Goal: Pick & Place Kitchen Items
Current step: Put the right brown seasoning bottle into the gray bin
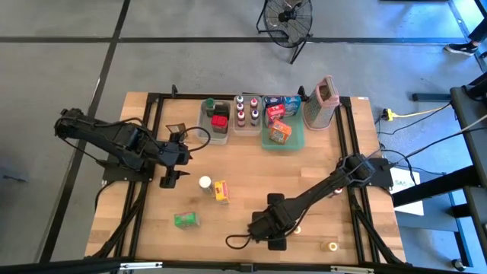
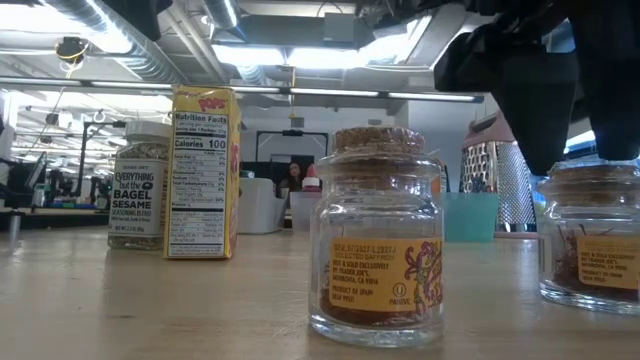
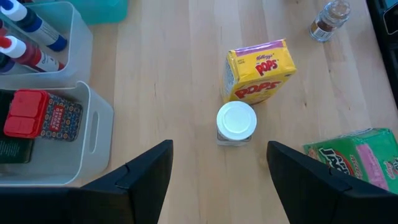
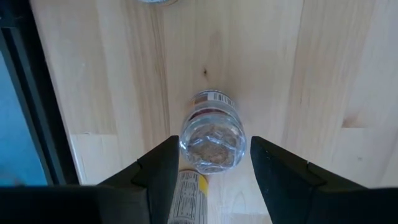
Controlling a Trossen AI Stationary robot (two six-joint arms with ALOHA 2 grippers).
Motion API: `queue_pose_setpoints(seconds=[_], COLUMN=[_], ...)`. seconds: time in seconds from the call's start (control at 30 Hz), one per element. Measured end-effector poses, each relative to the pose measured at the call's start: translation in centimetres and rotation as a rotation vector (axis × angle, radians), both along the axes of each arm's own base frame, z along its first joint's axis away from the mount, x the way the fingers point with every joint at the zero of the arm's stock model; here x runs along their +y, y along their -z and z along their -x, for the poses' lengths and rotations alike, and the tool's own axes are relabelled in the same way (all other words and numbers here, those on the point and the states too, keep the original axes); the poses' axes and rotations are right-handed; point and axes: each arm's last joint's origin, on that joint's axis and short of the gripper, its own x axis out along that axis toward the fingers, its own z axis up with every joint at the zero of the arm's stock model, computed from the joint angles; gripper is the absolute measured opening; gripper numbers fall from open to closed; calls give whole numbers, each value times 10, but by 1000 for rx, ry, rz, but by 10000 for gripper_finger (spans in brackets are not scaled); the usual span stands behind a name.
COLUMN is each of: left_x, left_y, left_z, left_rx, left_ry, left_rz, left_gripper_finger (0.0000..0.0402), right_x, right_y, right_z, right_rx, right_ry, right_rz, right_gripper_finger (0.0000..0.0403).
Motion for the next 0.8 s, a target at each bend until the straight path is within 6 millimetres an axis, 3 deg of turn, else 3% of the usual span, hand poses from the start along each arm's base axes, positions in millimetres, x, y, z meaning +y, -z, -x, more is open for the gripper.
queue_pose_setpoints(seconds=[0.27,0.8], left_x=[0,0], left_y=[0,0], left_z=[0,0], left_rx=[0,0], left_ry=[0,-1], left_rz=[-1,0], left_gripper_finger=[255,255], right_x=[-2,-3], right_y=[-6,-6], right_z=[3,3], right_rx=[3,-5], right_ry=[59,3], right_rz=[15,28], right_gripper_finger=[201,202])
